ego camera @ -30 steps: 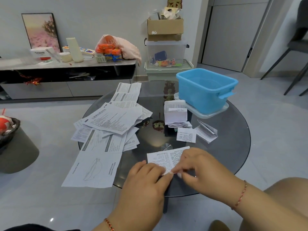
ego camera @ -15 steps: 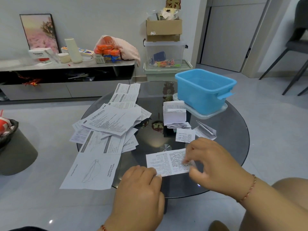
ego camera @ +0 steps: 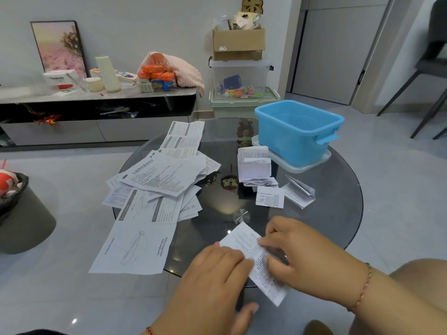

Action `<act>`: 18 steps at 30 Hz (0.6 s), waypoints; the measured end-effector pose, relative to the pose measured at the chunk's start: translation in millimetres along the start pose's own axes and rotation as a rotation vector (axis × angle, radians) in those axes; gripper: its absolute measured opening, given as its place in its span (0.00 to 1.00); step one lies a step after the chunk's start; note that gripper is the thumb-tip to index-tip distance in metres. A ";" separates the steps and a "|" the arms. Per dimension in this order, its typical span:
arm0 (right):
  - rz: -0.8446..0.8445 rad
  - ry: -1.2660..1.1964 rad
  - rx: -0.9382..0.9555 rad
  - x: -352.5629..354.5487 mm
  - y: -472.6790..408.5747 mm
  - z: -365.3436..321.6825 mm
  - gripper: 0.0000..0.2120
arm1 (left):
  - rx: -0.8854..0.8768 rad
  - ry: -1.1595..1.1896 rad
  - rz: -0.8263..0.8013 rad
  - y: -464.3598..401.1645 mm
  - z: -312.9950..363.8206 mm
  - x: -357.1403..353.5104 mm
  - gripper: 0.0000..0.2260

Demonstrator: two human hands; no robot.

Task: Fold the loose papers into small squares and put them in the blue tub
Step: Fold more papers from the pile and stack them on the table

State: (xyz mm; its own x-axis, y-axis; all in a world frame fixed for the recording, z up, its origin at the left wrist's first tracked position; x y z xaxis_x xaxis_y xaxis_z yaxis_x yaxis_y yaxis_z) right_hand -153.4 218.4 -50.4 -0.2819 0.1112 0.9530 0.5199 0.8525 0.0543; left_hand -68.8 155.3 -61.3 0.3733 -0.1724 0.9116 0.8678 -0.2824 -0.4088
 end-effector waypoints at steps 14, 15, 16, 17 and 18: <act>-0.142 -0.193 0.191 -2.2 6.0 2.0 0.20 | 0.111 0.172 0.164 6.5 -14.0 10.1 0.06; -0.082 -0.221 0.166 -0.2 3.4 4.7 0.15 | 0.134 0.195 0.177 6.7 -14.9 10.2 0.06; -0.037 -0.268 0.127 1.4 1.1 8.0 0.11 | 0.162 0.227 0.199 7.3 -16.9 10.0 0.06; -0.007 -0.328 0.078 1.5 -0.6 12.2 0.09 | 0.195 0.263 0.229 8.0 -19.8 9.6 0.06; 0.017 -0.380 0.031 1.5 -1.9 15.9 0.08 | 0.236 0.294 0.258 8.9 -23.5 9.1 0.05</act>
State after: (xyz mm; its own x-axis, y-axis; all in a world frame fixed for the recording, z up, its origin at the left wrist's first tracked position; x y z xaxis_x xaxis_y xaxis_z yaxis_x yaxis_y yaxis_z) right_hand -167.6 225.1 -53.9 -0.5550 0.3022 0.7750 0.5040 0.8634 0.0243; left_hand -65.4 129.0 -57.7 0.5079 -0.4792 0.7158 0.8222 0.0219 -0.5688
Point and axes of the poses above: each hand's wrist, its own y-axis away from the middle knuckle, its own x-axis out of the back of the hand, z = x × y, the point moved 10 cm from there along -y, towards the middle knuckle, and after that the axes turned 7 degrees about -z, right-handed, at the moved point
